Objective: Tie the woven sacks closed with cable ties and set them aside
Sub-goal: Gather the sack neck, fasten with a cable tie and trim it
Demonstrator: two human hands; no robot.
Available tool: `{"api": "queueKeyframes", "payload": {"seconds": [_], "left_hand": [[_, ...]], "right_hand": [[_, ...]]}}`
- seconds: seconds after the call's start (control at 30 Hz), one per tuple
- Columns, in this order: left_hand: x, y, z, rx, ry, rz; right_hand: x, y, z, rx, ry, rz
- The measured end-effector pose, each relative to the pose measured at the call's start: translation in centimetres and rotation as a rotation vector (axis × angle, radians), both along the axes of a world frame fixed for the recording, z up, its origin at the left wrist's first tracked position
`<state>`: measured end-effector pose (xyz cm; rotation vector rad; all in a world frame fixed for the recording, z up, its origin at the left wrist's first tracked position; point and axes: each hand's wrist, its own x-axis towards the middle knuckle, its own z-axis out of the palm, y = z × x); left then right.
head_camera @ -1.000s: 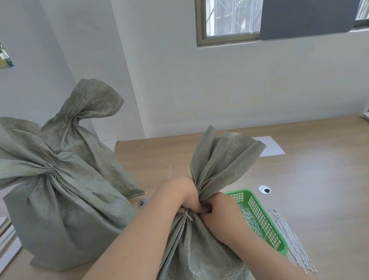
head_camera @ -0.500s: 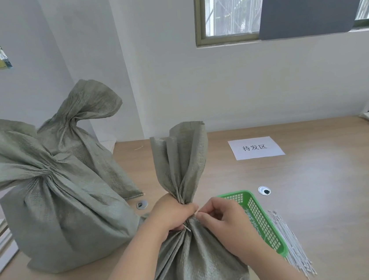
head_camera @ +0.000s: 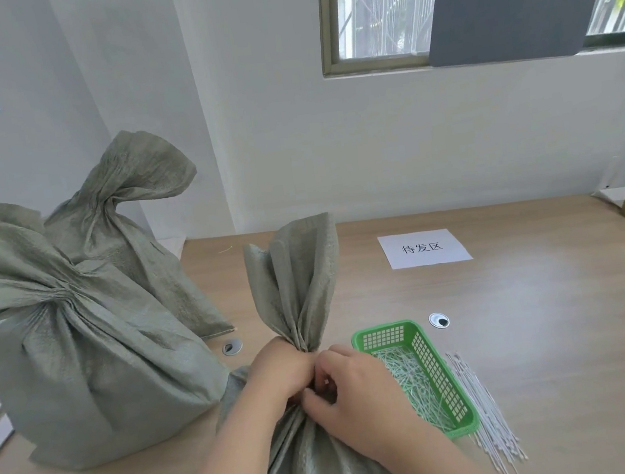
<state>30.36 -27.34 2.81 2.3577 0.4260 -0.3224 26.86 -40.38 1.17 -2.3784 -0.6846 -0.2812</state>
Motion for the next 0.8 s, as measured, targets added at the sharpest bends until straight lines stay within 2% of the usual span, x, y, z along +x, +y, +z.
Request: {"api": "queueKeyframes", "payload": {"seconds": [0.17, 0.33, 0.53, 0.67, 0.8], "left_hand": [[-0.3, -0.4, 0.3, -0.017, 0.002, 0.059], [-0.9, -0.2, -0.3, -0.158, -0.044, 0.132], [-2.3, -0.4, -0.3, -0.624, -0.119, 0.261], [-3.2, 0.2, -0.5, -0.903, -0.2, 0.185], [-3.9, 1.7, -0.8, -0.941, -0.169, -0.004]], "right_hand": [[0.2, -0.2, -0.3, 0.064, -0.023, 0.042], [0.5, -0.8, 0.0, 0.223, 0.168, 0.04], [1.0, -1.9, 0.4, 0.334, 0.394, -0.015], [1.6, -1.8, 1.0, 0.371, 0.483, -0.029], [1.6, -1.9, 1.0, 0.366, 0.557, -0.033]]}}
